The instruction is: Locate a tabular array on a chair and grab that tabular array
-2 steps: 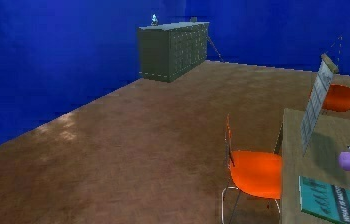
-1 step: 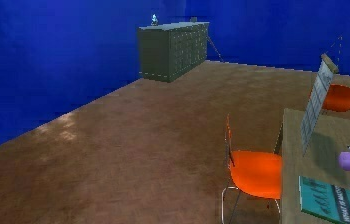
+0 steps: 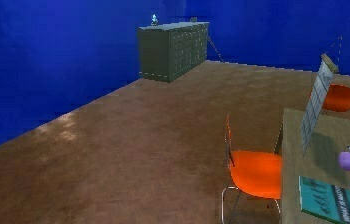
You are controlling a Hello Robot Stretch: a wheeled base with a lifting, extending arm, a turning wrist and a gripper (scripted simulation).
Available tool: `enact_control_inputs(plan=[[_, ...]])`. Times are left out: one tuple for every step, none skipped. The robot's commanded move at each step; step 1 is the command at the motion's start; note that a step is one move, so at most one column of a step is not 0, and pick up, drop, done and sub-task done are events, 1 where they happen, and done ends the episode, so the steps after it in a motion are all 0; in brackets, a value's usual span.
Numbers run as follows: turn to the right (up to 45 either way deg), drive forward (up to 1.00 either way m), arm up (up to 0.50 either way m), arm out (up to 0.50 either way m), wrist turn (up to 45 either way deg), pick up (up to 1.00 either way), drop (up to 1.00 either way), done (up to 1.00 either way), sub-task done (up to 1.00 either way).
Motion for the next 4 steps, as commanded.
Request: enact_control_inputs(plan=[[0.0, 0.0, 0.0, 0.12, 0.0, 0.0, 0.0, 0.0, 0.0], [0.0, 0.0, 0.0, 0.0, 45.0, 0.0, 0.0, 0.0, 0.0], [0.0, 0.0, 0.0, 0.0, 45.0, 0.0, 0.0, 0.0, 0.0], [0.0, 0.0, 0.0, 0.0, 45.0, 0.0, 0.0, 0.0, 0.0]])
